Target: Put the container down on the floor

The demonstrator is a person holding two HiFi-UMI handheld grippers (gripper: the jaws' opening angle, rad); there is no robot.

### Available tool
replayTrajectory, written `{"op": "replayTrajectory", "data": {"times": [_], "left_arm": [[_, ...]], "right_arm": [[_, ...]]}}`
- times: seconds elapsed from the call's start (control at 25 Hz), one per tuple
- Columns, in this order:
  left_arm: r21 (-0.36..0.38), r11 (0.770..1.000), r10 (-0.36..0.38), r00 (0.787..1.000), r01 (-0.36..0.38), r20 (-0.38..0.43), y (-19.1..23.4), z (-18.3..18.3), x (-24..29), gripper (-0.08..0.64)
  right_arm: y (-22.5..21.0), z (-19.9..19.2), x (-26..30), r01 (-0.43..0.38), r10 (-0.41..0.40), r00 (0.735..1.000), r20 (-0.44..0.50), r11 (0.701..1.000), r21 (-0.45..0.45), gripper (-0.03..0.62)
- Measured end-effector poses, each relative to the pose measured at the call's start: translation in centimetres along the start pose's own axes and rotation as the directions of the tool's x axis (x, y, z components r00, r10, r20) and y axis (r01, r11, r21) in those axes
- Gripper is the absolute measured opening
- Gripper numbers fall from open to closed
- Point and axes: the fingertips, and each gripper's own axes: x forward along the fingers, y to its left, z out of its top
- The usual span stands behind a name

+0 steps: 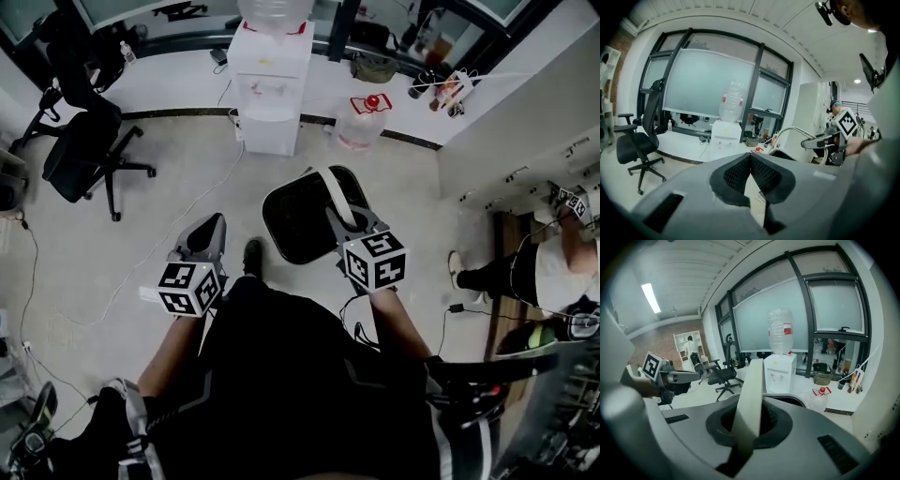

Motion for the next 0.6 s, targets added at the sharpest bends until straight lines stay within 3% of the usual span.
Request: {"op": "replayTrajectory", "data": {"times": [0.28,0.6], "left_arm": [[0.048,0.99,-0.133,0.991,0.134,-0.012,2.4,4.6,8.1,0.008],[0.042,0.96,-0.273,0.96,0.276,-0.062,3.6,6.8,15.5,0.008]], "right_arm": [[-4.7,3.7,2.4,0.131,-0.132,0.991,0.032,0.99,0.056,0.008],[-9.5,6.5,5.6,0.233,-0.238,0.971,0.028,0.964,0.129,0.008]]}}
